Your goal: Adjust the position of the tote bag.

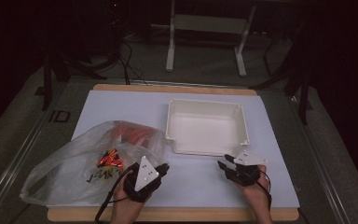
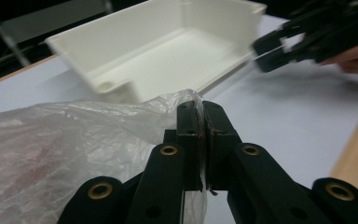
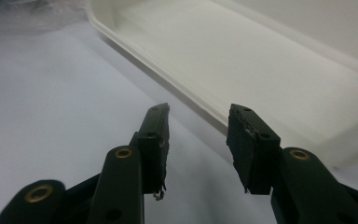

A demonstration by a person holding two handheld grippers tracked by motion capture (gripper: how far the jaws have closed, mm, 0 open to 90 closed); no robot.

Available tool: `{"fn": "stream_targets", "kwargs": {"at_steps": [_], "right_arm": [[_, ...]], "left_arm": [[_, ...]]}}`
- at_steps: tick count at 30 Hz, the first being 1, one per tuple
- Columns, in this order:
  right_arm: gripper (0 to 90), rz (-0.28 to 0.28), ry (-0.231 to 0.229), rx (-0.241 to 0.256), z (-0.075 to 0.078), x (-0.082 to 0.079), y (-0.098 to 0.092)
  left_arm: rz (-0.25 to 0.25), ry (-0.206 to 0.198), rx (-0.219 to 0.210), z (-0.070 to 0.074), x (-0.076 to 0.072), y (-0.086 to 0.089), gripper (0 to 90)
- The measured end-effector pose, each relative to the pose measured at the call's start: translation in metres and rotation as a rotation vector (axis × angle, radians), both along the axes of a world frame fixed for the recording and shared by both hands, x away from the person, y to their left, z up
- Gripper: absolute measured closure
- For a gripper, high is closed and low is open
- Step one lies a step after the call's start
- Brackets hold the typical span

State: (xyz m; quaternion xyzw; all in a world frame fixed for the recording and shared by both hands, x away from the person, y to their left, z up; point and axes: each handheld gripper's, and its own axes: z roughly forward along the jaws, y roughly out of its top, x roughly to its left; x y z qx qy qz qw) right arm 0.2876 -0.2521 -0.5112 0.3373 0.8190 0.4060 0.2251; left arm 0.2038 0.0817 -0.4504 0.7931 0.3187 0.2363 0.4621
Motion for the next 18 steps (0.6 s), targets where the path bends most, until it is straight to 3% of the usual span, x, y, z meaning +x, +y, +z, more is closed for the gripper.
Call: {"fn": "stream_targets", "kwargs": {"at_steps": [4,7,9,11,14,18], "right_arm": [[58.7,0.022,-0.001,-0.007,0.000,0.001,0.009],[58.7,0.038,-0.005,-0.015,0.001,0.001,0.015],[58.7,0.052,-0.007,-0.011,0.002,0.002,0.020],[58.8,0.068,-0.008,0.001,0.005,0.002,0.025],[58.8,0.095,-0.020,0.018,0.012,0.002,0.035],[58.8,0.142,-0.031,0.024,0.019,0.004,0.049]], "left_arm": [[-0.071,-0.009,-0.010,-0.005,-0.006,-0.011,86.6],[-0.104,0.056,-0.002,-0.022,-0.001,-0.020,85.6],[-0.095,0.109,0.004,-0.039,0.006,-0.023,86.0],[-0.094,0.132,0.030,-0.052,0.009,-0.026,85.9],[-0.100,0.129,0.049,-0.060,0.009,-0.026,79.3],[-0.115,0.105,0.027,-0.053,0.003,-0.020,62.2]]}}
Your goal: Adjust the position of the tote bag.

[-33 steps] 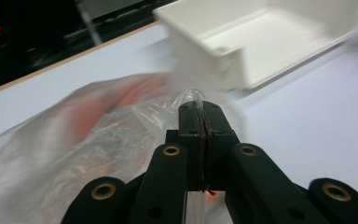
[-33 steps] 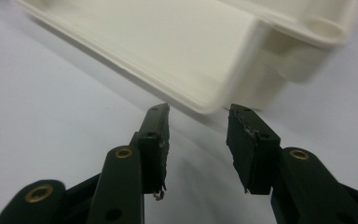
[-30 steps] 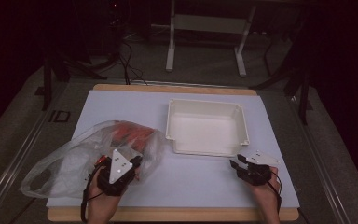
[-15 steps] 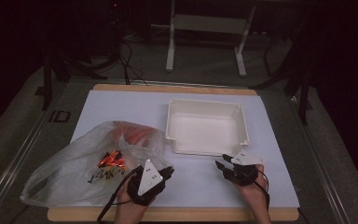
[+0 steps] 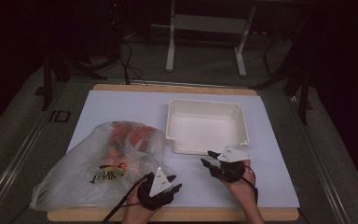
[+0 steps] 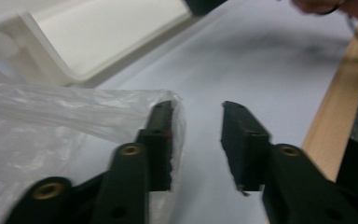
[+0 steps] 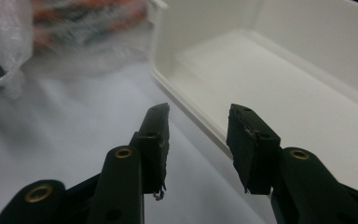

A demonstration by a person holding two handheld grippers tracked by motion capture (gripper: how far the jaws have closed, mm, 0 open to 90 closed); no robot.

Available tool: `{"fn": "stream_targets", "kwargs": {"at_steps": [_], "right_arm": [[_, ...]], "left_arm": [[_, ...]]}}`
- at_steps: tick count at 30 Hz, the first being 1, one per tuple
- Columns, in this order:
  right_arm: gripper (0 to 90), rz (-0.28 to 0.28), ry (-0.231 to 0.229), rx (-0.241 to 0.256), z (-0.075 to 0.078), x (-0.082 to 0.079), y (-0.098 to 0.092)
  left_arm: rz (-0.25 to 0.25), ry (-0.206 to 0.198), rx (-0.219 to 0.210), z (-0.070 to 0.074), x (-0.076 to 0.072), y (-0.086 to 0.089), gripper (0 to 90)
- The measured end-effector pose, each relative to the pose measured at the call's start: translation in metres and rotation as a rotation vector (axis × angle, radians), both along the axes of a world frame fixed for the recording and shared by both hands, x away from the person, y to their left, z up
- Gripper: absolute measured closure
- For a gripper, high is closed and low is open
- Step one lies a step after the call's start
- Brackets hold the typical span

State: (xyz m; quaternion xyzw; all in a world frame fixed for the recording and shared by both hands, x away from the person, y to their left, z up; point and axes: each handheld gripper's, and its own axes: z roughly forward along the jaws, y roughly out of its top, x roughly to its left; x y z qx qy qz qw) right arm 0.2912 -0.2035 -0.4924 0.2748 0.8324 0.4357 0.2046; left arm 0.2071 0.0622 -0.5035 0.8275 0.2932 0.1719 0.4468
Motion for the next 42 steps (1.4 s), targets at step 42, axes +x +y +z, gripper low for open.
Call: {"fn": "stream_targets", "kwargs": {"at_steps": [42], "right_arm": [[88.4,0.348,0.084,0.036,0.021,0.014,0.149]], "left_arm": [[0.000,-0.096,0.051,-0.007,-0.022,0.021,59.5]]}}
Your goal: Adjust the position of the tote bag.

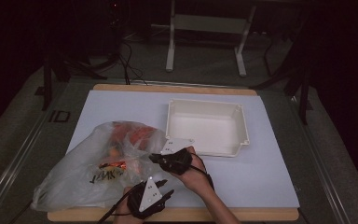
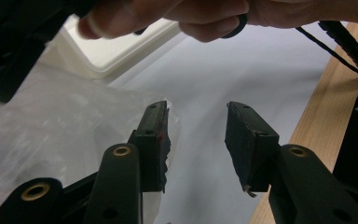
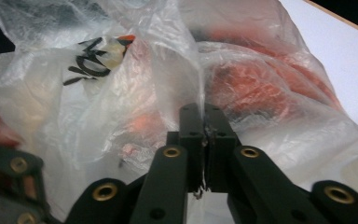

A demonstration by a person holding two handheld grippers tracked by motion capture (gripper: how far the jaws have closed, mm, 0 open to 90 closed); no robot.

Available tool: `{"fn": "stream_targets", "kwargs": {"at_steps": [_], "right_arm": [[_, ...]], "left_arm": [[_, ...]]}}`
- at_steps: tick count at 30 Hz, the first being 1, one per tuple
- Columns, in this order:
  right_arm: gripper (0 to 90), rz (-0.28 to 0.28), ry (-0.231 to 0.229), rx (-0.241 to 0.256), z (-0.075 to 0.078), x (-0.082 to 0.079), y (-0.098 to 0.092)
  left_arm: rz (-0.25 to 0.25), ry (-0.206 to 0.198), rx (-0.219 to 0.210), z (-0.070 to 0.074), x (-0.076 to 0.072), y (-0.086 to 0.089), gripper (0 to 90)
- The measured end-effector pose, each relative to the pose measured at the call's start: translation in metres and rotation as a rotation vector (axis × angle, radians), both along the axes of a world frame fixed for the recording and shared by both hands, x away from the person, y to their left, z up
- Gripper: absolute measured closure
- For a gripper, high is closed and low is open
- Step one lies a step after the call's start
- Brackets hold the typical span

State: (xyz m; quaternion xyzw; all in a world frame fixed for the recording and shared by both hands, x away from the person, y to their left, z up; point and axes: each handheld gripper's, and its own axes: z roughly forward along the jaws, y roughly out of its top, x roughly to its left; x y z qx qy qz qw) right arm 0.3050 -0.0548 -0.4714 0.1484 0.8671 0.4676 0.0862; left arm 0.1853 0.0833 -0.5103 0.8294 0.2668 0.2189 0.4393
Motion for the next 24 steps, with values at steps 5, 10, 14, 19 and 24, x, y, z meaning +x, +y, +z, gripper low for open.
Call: {"fn": "stream_targets", "kwargs": {"at_steps": [5,10,14,19,24], "right_arm": [[89.3,-0.014,0.001,-0.012,0.000,0.004,-0.005],[89.5,-0.031,-0.008,-0.025,0.001,0.006,-0.009],[89.5,-0.035,-0.016,-0.037,0.000,0.006,-0.010],[89.6,-0.039,-0.017,-0.044,0.000,0.007,-0.011],[89.5,-0.037,-0.021,-0.043,0.001,0.008,-0.011]], "left_arm": [[0.027,0.020,-0.032,0.010,-0.005,0.013,59.2],[0.082,0.051,-0.058,0.025,-0.009,0.034,59.0],[0.132,0.050,-0.074,0.040,-0.014,0.053,58.7],[0.259,0.022,-0.075,0.057,-0.017,0.086,58.7],[0.390,0.054,-0.038,0.053,-0.005,0.119,58.4]]}}
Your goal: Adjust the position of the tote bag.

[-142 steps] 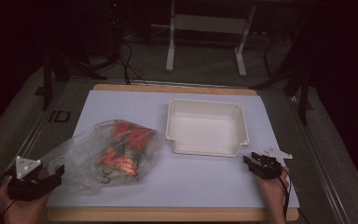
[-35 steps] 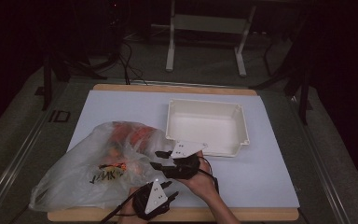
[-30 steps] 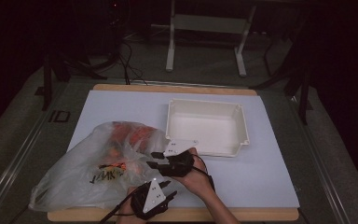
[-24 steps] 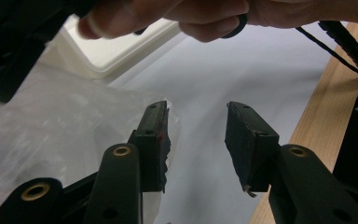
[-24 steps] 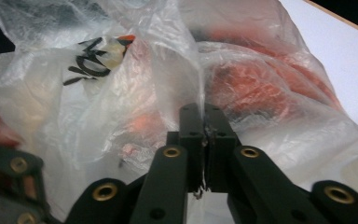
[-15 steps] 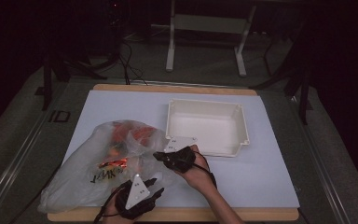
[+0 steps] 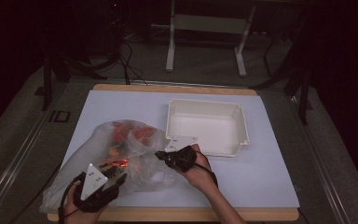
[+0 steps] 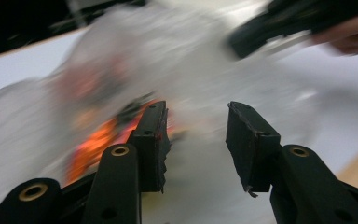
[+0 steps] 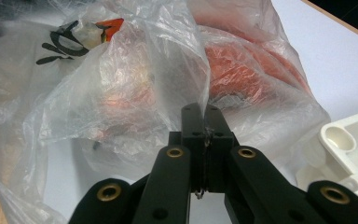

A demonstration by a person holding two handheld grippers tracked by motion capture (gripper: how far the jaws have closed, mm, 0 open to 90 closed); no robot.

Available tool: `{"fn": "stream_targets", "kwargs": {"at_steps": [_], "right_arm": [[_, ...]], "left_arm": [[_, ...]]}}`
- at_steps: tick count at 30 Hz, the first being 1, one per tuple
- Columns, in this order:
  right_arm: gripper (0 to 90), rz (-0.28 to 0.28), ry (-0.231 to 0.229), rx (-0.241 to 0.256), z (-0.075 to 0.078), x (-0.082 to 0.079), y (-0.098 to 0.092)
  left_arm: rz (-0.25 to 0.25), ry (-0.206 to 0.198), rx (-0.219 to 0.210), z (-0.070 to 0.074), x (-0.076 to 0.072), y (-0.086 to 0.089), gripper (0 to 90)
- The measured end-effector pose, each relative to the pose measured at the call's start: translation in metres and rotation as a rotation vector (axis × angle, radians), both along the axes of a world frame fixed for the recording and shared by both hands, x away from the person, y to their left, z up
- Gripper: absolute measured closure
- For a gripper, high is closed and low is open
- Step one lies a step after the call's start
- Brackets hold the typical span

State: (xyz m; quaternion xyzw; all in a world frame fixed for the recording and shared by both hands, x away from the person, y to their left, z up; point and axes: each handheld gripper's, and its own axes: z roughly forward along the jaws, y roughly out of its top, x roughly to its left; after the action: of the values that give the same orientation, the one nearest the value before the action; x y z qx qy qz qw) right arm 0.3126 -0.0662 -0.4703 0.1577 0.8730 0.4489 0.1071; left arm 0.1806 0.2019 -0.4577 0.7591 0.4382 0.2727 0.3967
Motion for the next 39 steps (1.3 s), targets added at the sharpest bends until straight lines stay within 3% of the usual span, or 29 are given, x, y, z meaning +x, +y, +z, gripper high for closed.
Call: {"fn": "stream_targets", "kwargs": {"at_steps": [3,8,12,19,25,30,34,39], "right_arm": [[89.5,0.003,0.002,-0.003,0.001,0.000,0.001],[89.5,0.009,-0.003,-0.004,0.000,0.001,0.004],[89.5,0.003,-0.004,-0.007,0.000,0.001,0.002],[89.4,-0.009,-0.005,0.005,0.003,0.001,-0.003],[89.4,-0.010,-0.006,-0.002,0.001,0.002,-0.007],[89.4,-0.022,-0.004,-0.001,0.001,0.003,-0.009],[89.5,-0.034,-0.004,-0.004,0.001,0.003,-0.013],[89.7,-0.054,-0.005,-0.017,0.000,0.004,-0.019]], "left_arm": [[0.043,0.037,-0.007,-0.007,0.011,0.008,55.3],[0.112,0.024,-0.004,-0.011,0.025,0.015,51.7],[0.159,0.023,-0.031,-0.009,0.033,0.026,52.7],[0.144,0.105,0.001,-0.027,0.035,0.029,51.1],[0.130,0.147,0.015,-0.038,0.028,0.032,51.0],[0.126,0.182,0.047,-0.043,0.021,0.035,58.0],[0.117,0.210,0.088,-0.048,0.015,0.039,73.2],[0.128,0.233,0.108,-0.051,0.013,0.047,87.8]]}}
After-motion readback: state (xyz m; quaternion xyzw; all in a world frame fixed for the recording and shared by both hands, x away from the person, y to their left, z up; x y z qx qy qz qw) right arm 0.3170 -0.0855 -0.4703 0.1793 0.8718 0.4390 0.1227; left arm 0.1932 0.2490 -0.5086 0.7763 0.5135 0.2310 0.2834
